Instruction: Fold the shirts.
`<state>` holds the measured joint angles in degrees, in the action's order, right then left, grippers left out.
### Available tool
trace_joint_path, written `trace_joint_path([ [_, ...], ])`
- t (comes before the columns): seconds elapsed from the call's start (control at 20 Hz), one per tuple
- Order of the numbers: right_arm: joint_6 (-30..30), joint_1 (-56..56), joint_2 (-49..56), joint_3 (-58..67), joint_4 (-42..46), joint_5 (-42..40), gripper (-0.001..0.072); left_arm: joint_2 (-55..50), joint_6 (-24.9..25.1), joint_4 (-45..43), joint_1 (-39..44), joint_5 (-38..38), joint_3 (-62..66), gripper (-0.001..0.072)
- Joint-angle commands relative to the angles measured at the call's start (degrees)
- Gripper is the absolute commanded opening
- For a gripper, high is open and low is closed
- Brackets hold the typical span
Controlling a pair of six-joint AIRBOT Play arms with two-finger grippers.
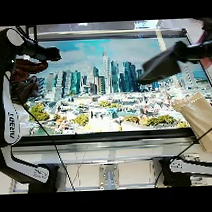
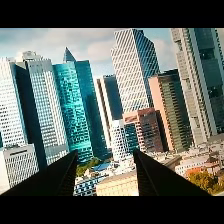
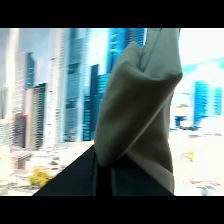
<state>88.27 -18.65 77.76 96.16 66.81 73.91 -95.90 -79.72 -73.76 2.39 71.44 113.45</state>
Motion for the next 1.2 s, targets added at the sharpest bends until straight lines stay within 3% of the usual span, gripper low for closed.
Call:
trace_joint_path([
  [0.0,2.23,-11.98,-6.4,-1.22,17.51,12.11,0.0033,0.0,0.0,4.02,-0.02,-0.13,0.0,0.0418],
  [0.15,0.0,-21.55,-7.63,-5.66,22.45,17.86,0.0033,0.02,0.0,6.73,-0.02,0.2,0.0,0.0418],
  [0.35,-2.89,-31.01,-9.09,-16.0,26.01,18.08,0.0033,0.02,-0.35,8.22,-0.02,0.5,0.0,0.0419],
  [0.65,-4.52,-39.82,-11.39,-35.21,33.29,9.01,0.0035,0.02,-3.06,8.44,0.0,0.5,0.0,0.0419],
  [0.7,-4.5,-40.89,-11.39,-37.16,33.22,7.63,0.0067,0.02,-3.08,8.46,0.02,0.5,0.0,0.0418],
  [0.75,-4.5,-41.53,-11.39,-38.34,33.29,6.8,0.0199,0.0,-3.26,8.41,0.11,0.5,0.0,0.0418],
  [0.8,-4.42,-41.86,-11.39,-38.8,33.2,6.47,0.0399,0.0,-3.28,8.61,0.15,0.5,0.0,0.0418],
  [0.85,-4.33,-41.75,-11.52,-38.64,33.2,6.54,0.0498,0.02,-3.26,9.18,0.15,0.5,0.0,0.0418],
  [1.0,-4.55,-40.85,-13.99,-35.01,24.65,5.01,0.0506,0.0,-3.26,9.7,0.15,0.48,0.0,0.0418],
  [1.15,-8.55,-39.54,-18.82,-31.28,-3.67,-0.92,0.0505,0.0,-3.28,9.68,0.15,0.48,0.0,0.0419],
])
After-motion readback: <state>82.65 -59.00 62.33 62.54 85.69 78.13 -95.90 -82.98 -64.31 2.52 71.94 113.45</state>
